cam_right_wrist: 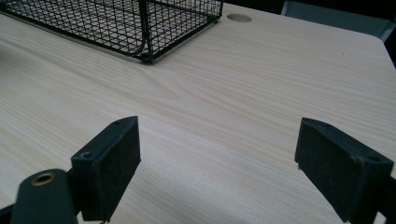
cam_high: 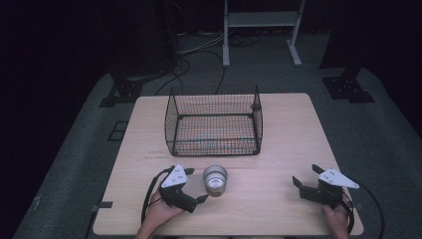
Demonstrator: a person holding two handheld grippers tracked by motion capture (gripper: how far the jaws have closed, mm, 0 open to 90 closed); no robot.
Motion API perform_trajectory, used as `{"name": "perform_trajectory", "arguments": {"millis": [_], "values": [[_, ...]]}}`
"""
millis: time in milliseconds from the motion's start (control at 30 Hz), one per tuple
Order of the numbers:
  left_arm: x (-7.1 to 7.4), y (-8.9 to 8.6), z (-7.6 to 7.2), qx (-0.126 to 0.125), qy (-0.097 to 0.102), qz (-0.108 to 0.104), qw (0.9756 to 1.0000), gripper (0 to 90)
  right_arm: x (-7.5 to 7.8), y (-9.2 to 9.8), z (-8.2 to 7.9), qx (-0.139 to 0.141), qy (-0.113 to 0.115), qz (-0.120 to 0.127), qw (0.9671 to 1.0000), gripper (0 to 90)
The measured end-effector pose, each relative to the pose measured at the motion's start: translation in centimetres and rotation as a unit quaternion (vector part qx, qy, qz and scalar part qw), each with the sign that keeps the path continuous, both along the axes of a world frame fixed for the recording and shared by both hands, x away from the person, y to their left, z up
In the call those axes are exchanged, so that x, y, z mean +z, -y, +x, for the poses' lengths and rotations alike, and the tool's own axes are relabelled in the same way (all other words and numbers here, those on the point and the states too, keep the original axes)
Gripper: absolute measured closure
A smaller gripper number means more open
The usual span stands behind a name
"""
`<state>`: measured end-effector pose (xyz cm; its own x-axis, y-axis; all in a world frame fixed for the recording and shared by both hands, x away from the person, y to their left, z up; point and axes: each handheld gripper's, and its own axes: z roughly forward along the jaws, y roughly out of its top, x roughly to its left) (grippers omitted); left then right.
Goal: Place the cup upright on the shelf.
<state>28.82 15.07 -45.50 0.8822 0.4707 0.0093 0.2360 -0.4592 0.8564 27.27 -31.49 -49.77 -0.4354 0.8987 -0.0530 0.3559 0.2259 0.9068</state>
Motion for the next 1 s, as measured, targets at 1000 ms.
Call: {"name": "perform_trajectory", "arguments": {"millis": [1000], "values": [[-1.0, 4.3, 2.9, -0.030, -0.026, 0.056, 0.9976, 1.7, 0.0, 0.1, 0.0, 0.003, 0.003, 0.007, 1.0000, 13.5]]}}
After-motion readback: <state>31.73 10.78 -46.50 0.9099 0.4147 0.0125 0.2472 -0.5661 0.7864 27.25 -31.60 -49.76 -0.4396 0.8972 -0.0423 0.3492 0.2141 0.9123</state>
